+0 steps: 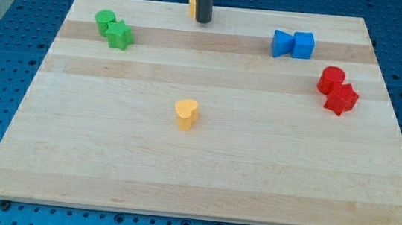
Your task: Slide the yellow hexagon towards the green circle
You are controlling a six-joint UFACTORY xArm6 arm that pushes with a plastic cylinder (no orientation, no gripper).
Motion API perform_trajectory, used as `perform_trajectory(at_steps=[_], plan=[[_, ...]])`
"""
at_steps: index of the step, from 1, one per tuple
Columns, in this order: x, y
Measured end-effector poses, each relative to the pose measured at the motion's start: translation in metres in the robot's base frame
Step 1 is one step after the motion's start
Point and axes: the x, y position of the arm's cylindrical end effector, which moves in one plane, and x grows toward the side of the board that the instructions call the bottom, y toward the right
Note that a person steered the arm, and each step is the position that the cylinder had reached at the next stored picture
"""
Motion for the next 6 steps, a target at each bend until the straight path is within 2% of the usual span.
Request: perform_trajectory(at_steps=[2, 3, 4, 5, 6], plan=[[-0.005, 0.042], [-0.018, 0.046], [-0.036, 0.042], [-0.035, 0.035], [-0.035, 0.005]])
